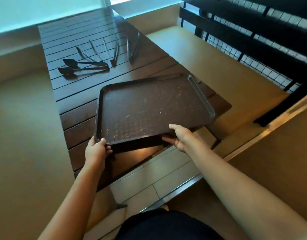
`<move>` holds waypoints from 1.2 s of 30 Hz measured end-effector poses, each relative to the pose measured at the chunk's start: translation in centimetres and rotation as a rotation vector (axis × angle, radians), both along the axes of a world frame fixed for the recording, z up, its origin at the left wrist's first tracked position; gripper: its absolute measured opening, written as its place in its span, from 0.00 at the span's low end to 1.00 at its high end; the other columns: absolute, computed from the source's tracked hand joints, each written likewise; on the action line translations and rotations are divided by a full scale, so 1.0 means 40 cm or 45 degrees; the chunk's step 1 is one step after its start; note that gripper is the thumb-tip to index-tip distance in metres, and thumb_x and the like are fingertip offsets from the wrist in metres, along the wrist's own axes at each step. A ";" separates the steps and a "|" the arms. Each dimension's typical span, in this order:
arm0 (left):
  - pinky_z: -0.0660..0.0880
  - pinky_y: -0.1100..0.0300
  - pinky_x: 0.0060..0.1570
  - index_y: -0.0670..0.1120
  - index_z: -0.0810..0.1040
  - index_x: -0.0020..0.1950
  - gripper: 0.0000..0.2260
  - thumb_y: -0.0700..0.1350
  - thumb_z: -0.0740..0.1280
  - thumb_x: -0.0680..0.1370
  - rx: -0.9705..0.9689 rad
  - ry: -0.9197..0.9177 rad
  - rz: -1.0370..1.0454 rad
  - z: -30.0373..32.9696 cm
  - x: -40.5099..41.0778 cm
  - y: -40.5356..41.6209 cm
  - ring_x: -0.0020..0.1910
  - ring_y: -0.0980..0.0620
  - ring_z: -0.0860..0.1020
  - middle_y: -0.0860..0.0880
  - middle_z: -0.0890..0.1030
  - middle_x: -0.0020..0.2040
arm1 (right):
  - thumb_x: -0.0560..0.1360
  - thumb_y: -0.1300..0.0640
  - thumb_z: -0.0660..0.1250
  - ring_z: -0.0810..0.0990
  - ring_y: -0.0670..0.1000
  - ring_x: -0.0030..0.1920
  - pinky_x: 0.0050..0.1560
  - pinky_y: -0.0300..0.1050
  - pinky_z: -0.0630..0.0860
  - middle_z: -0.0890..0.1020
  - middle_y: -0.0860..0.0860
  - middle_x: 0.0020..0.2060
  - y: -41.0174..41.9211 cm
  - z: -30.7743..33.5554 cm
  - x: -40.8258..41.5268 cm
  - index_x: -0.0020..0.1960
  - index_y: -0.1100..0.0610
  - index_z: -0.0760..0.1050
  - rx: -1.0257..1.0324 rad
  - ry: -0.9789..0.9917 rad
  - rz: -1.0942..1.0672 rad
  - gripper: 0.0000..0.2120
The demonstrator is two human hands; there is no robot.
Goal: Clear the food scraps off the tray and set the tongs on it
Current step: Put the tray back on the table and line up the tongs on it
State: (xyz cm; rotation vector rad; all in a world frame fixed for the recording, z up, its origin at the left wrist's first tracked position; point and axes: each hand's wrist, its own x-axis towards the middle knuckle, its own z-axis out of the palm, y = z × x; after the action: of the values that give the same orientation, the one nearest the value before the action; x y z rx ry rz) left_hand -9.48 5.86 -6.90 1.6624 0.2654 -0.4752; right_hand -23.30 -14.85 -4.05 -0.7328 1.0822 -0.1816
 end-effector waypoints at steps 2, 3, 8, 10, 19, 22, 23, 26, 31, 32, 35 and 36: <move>0.70 0.70 0.20 0.41 0.69 0.66 0.15 0.35 0.57 0.80 0.049 -0.022 0.018 0.002 0.045 -0.007 0.29 0.54 0.68 0.49 0.70 0.37 | 0.79 0.61 0.60 0.79 0.57 0.40 0.24 0.45 0.79 0.77 0.61 0.52 -0.007 0.006 0.035 0.65 0.65 0.67 -0.023 0.044 0.120 0.16; 0.70 0.70 0.20 0.41 0.69 0.66 0.15 0.35 0.57 0.79 0.074 -0.023 0.019 0.001 0.063 -0.009 0.29 0.54 0.68 0.49 0.70 0.37 | 0.79 0.59 0.60 0.79 0.55 0.36 0.25 0.45 0.78 0.78 0.60 0.44 -0.010 0.008 0.047 0.62 0.64 0.68 -0.035 0.077 0.167 0.13; 0.71 0.69 0.20 0.41 0.70 0.65 0.15 0.34 0.58 0.78 0.152 -0.024 0.004 -0.007 0.116 -0.028 0.30 0.53 0.70 0.49 0.72 0.38 | 0.80 0.58 0.60 0.79 0.54 0.35 0.22 0.43 0.78 0.77 0.58 0.38 -0.038 0.012 0.103 0.60 0.61 0.68 -0.064 0.187 0.189 0.11; 0.73 0.67 0.23 0.44 0.67 0.68 0.19 0.34 0.58 0.78 0.173 -0.059 0.006 -0.008 0.120 -0.039 0.29 0.54 0.70 0.49 0.73 0.39 | 0.80 0.57 0.59 0.79 0.54 0.35 0.21 0.42 0.77 0.77 0.59 0.39 -0.056 0.009 0.115 0.64 0.62 0.67 -0.094 0.209 0.153 0.15; 0.76 0.63 0.28 0.54 0.62 0.73 0.27 0.34 0.58 0.77 0.229 -0.155 0.063 -0.001 0.132 -0.079 0.29 0.53 0.72 0.50 0.75 0.44 | 0.79 0.58 0.61 0.79 0.54 0.34 0.34 0.48 0.80 0.77 0.57 0.39 -0.273 0.013 0.108 0.63 0.64 0.69 -0.325 0.488 -0.054 0.15; 0.75 0.58 0.33 0.54 0.61 0.74 0.27 0.34 0.58 0.77 0.241 -0.176 0.122 -0.012 0.134 -0.096 0.30 0.52 0.72 0.53 0.74 0.41 | 0.78 0.59 0.62 0.80 0.55 0.33 0.33 0.50 0.80 0.78 0.60 0.48 -0.369 0.001 0.129 0.59 0.67 0.71 -0.542 0.579 -0.025 0.13; 0.75 0.57 0.34 0.54 0.61 0.74 0.28 0.34 0.58 0.77 0.255 -0.179 0.146 -0.012 0.134 -0.100 0.30 0.52 0.72 0.52 0.74 0.42 | 0.77 0.59 0.62 0.81 0.56 0.34 0.34 0.50 0.80 0.79 0.60 0.48 -0.397 -0.004 0.137 0.53 0.66 0.74 -0.645 0.598 0.027 0.10; 0.75 0.57 0.32 0.54 0.62 0.74 0.28 0.35 0.58 0.77 0.322 -0.190 0.200 -0.016 0.137 -0.102 0.29 0.52 0.73 0.49 0.77 0.46 | 0.77 0.59 0.60 0.79 0.55 0.33 0.26 0.45 0.79 0.80 0.60 0.43 -0.450 -0.009 0.154 0.38 0.63 0.74 -1.005 0.657 0.352 0.11; 0.74 0.67 0.21 0.53 0.64 0.73 0.26 0.35 0.59 0.77 0.390 -0.219 0.254 -0.027 0.146 -0.110 0.29 0.51 0.73 0.46 0.76 0.53 | 0.78 0.60 0.58 0.77 0.52 0.25 0.17 0.40 0.72 0.79 0.59 0.38 -0.509 -0.010 0.187 0.46 0.61 0.71 -1.167 0.505 0.737 0.06; 0.73 0.68 0.21 0.53 0.63 0.73 0.25 0.35 0.59 0.77 0.403 -0.210 0.256 -0.027 0.150 -0.114 0.29 0.51 0.73 0.46 0.75 0.54 | 0.78 0.60 0.58 0.77 0.53 0.24 0.17 0.40 0.72 0.79 0.59 0.38 -0.523 -0.006 0.199 0.47 0.60 0.70 -1.164 0.478 0.783 0.04; 0.74 0.66 0.21 0.54 0.61 0.73 0.26 0.35 0.59 0.78 0.420 -0.162 0.231 -0.022 0.159 -0.124 0.30 0.51 0.73 0.45 0.74 0.56 | 0.79 0.61 0.57 0.76 0.52 0.22 0.17 0.42 0.73 0.78 0.58 0.38 -0.555 -0.001 0.225 0.49 0.61 0.69 -1.132 0.417 0.892 0.03; 0.74 0.66 0.22 0.54 0.60 0.73 0.26 0.35 0.59 0.79 0.419 -0.142 0.225 -0.019 0.161 -0.128 0.29 0.51 0.73 0.44 0.74 0.56 | 0.79 0.61 0.57 0.76 0.51 0.21 0.18 0.43 0.73 0.77 0.57 0.37 -0.562 -0.003 0.230 0.49 0.60 0.68 -1.108 0.403 0.922 0.03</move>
State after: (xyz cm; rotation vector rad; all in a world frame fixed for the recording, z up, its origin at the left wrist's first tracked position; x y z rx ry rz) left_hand -3.04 0.75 -7.67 1.9579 0.4211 -0.2116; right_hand -14.12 -37.32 -4.19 -1.9391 0.9443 0.1080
